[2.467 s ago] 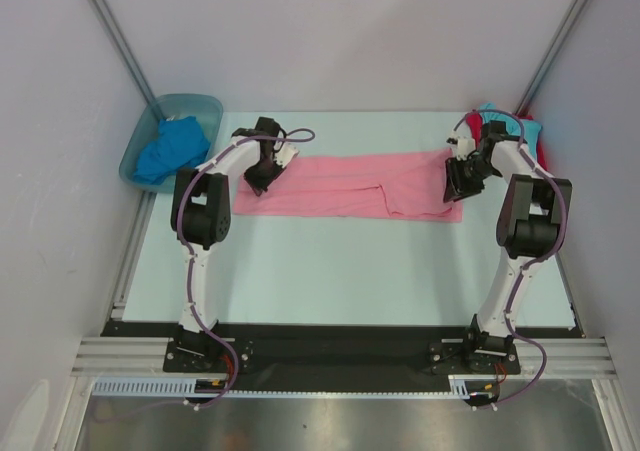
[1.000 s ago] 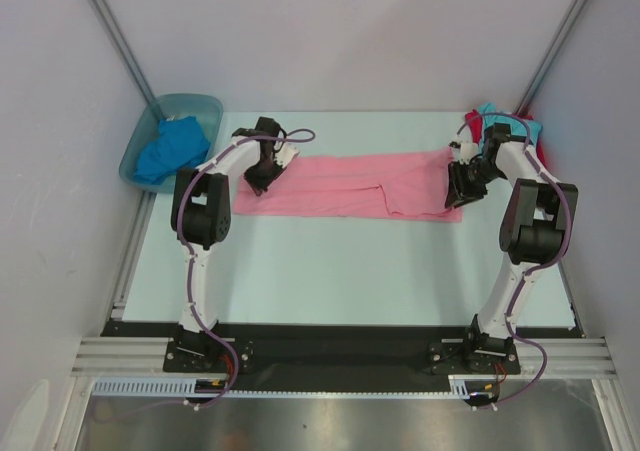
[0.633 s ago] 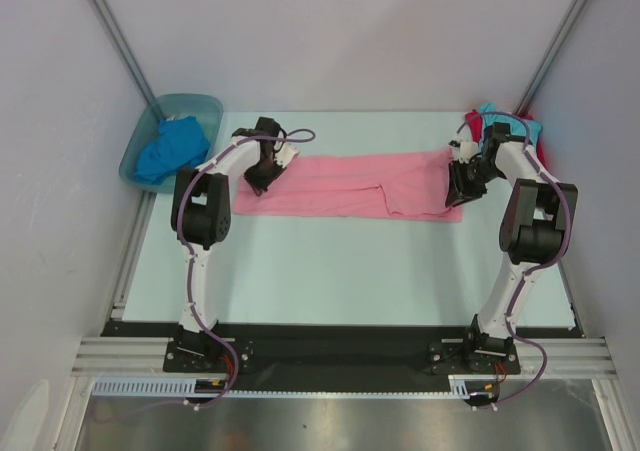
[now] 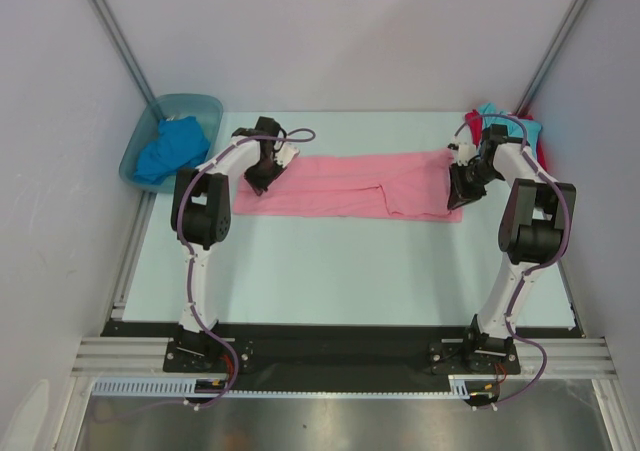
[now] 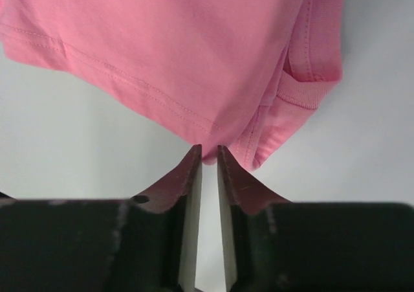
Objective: Fold and stack the t-shirts
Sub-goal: Fold the tshirt
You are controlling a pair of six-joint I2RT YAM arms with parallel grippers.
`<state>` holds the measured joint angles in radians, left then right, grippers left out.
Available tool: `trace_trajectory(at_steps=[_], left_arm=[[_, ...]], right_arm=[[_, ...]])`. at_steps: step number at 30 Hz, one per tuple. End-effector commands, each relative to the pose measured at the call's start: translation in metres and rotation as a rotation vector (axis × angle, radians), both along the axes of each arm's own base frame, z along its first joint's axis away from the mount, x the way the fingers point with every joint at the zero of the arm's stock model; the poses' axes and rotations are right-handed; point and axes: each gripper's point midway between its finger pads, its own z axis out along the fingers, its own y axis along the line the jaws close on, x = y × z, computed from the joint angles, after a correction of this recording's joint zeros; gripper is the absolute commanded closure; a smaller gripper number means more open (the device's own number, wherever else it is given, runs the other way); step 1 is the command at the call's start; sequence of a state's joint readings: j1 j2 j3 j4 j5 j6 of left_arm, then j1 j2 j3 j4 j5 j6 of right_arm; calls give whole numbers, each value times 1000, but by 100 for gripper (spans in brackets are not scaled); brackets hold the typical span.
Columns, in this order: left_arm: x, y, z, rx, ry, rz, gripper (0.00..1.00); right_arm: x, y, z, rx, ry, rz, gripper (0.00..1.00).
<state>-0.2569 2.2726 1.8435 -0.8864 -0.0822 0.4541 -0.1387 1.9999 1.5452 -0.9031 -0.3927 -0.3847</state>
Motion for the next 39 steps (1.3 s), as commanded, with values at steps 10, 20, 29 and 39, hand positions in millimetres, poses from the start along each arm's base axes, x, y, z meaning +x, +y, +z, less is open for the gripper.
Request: trace_trajectory(at_steps=[10,20,29,39], left_arm=[[21,-15,14,-47,-66,-39,100],[23,-16,13,-49,-67,-38,100],[22,-13,15,-43,-70,-38,100],[23,-14,13,-47,-68,-35,100]], right_arm=[[9,-7,17,-60,-64,-12,61],[7,-7,17,-51,-60,-18,67],[7,-7,12,-47,-53,-21,70],[3,-6,10,-47,-44,-18,69]])
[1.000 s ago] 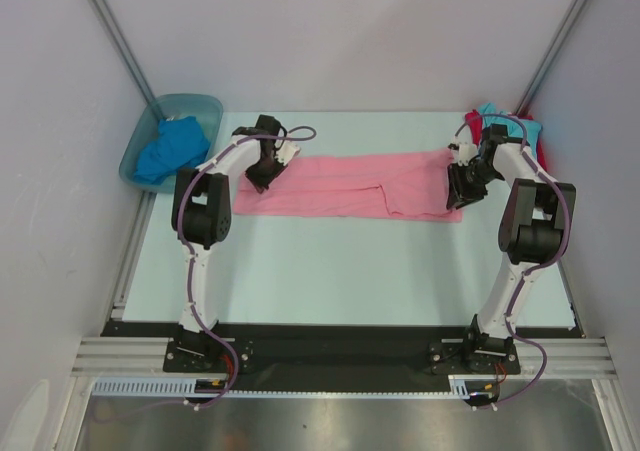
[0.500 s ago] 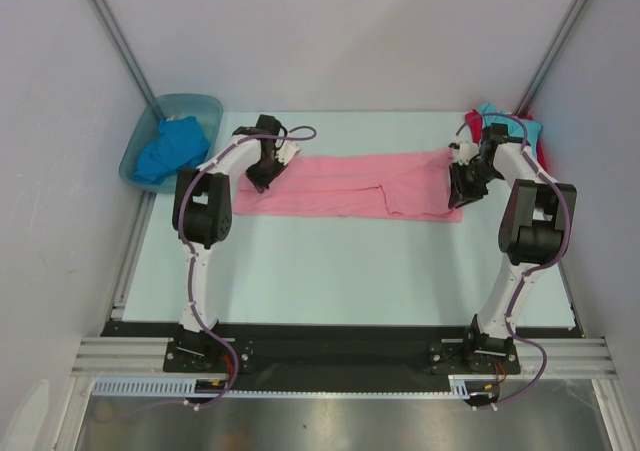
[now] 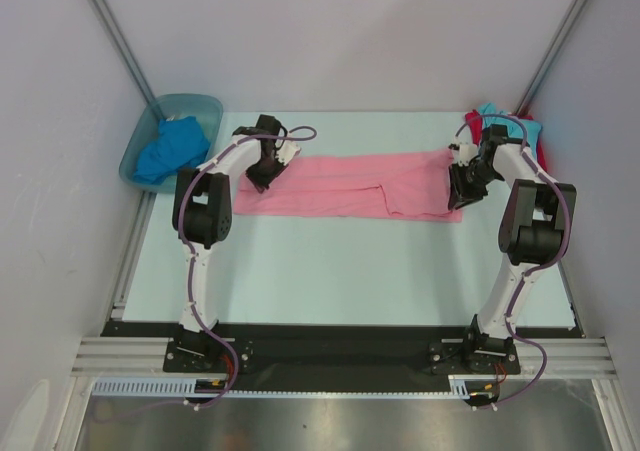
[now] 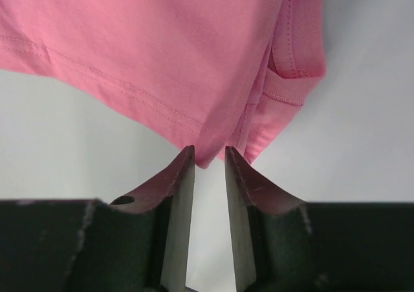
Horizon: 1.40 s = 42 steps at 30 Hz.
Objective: Fold and stack the t-shirts
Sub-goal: Fold the tshirt
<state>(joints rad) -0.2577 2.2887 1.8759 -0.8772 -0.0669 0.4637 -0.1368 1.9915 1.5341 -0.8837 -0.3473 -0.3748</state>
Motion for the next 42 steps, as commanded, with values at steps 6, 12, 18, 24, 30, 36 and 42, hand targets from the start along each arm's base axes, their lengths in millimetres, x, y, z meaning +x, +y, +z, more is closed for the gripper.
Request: trace_trajectory(at_steps=[6,12,18,24,30,36,42], left_arm=[[15,-9,12,-32,-49,-18,99],[16,-9,12,-34,-51,-19,100],[17,-9,13,-37,-53,-15,100],[18,-10,9,-42,-49,-12,100],[18,-11,9,-46,-48,-8,100],[18,-11,8,-49,-46,-6,100],[19,-11,9,-50,-49,-5,100]], right_arm=[[-1,3,8,5,-26,5,84],[-1,3,10,4,-33,5,100],[-2,11,27,21,-67,46,100],[-3,19,48,57,-111,101,100],[-2,23,66,74,-169,131,100],[-1,27,73,96,-192,144,100],[1,30,87,118,-238,153,100]])
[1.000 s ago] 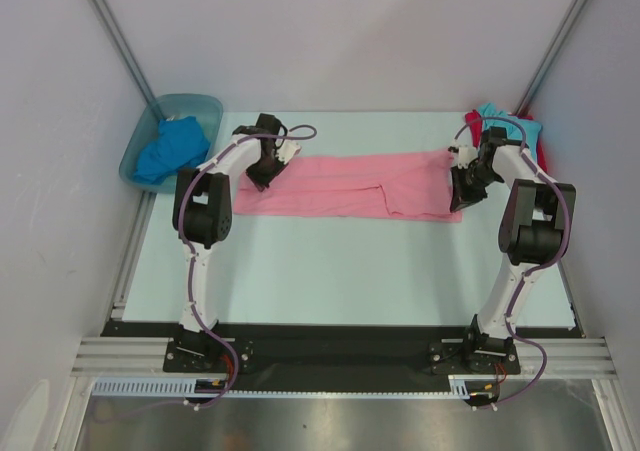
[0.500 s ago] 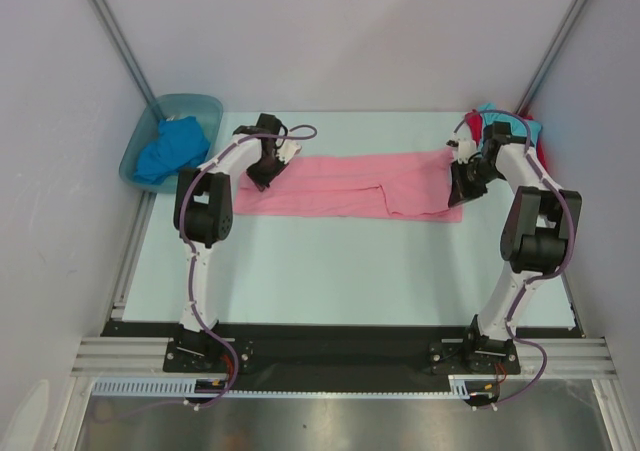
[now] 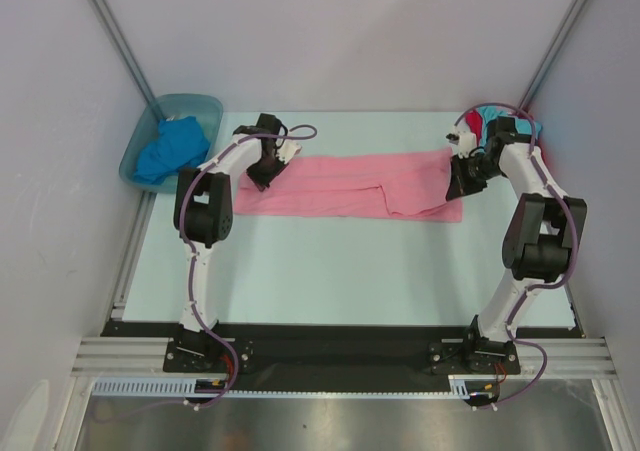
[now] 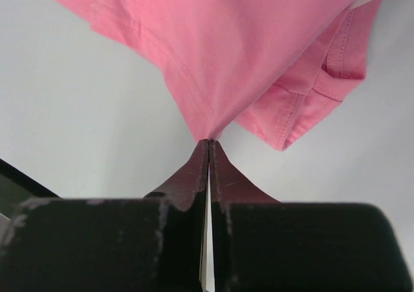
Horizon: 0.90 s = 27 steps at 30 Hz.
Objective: Fold and stack the t-shirts
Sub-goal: Fold the tshirt
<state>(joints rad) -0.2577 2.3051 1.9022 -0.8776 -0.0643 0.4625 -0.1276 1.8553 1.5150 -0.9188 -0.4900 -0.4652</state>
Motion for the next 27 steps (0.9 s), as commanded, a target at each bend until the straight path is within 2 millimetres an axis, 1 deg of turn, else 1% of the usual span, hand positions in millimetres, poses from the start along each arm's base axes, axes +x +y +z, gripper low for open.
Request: trace_trajectory(at_steps=[1,7,13,16,17,20,27], left_arm=[[13,-9,9,-44,-40,-7,100],[14,-10,9,-50,-41,-5,100],[15,-10,11,-48,-46,-6,100],[15,-9,10,-46,-45,-7,100],[15,-9,10,-46,-45,-5,100],[14,-9,10,-47,-44,-6,100],[15,-10,12,-49,-49,-6,100]], right_arm=[[8,4,38,26,-110,23,100],[9,3,48,44,-140,19,100],[7,3,45,48,-125,29,100],[6,4,46,53,-127,29,100],[7,1,47,54,-130,22,100],[11,-1,55,62,-153,16,100],[13,-3,61,85,-166,6,100]])
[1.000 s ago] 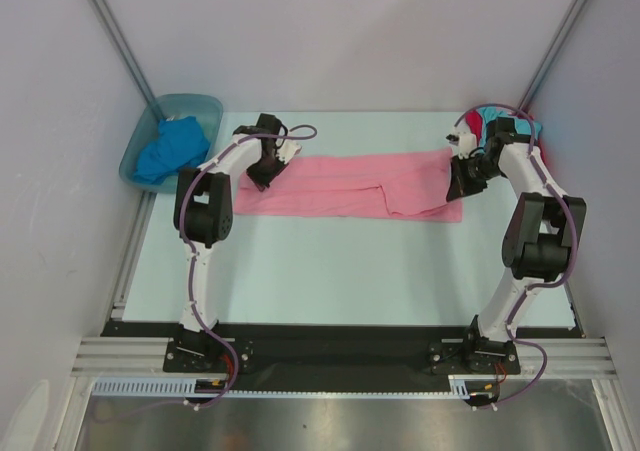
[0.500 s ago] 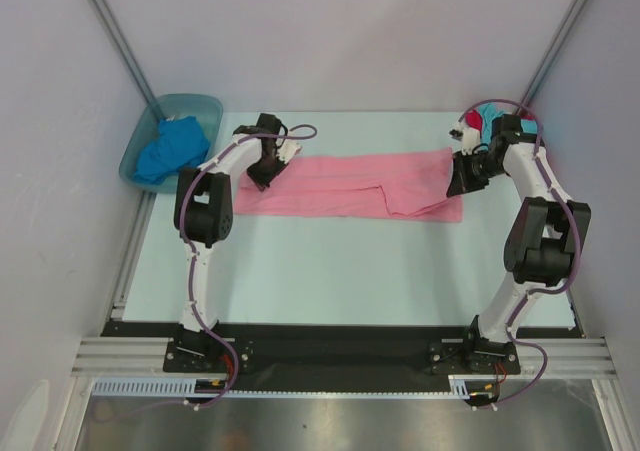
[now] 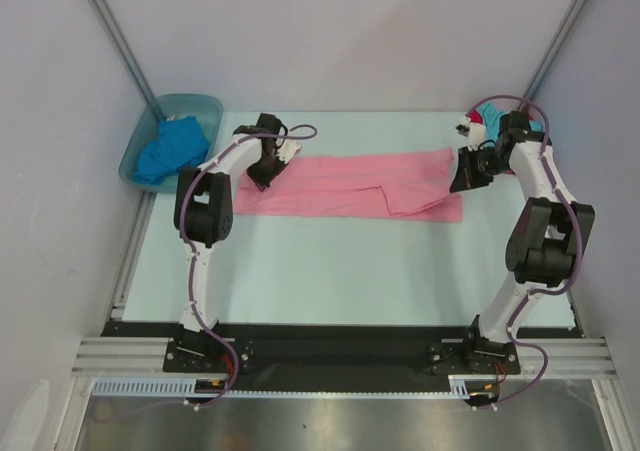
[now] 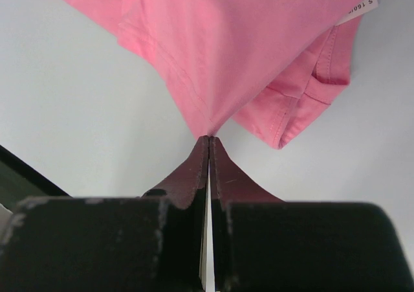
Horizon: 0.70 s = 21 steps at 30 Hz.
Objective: Fold and stack the t-shirts
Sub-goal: Fold the tshirt
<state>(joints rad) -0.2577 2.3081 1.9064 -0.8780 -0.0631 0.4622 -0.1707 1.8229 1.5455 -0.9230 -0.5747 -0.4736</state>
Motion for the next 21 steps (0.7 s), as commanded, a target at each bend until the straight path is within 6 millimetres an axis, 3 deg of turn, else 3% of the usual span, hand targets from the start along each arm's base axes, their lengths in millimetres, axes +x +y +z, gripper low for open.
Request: trace_trajectory(at_steps=[1,21], left_arm=[[14,-9,11,-47,-47,-6,100],[18,-10,10,-45,-50,-8,100]], right_arm=[[6,2,35,19,-97,11,100],[-11,10,26,24,-48,90,100]])
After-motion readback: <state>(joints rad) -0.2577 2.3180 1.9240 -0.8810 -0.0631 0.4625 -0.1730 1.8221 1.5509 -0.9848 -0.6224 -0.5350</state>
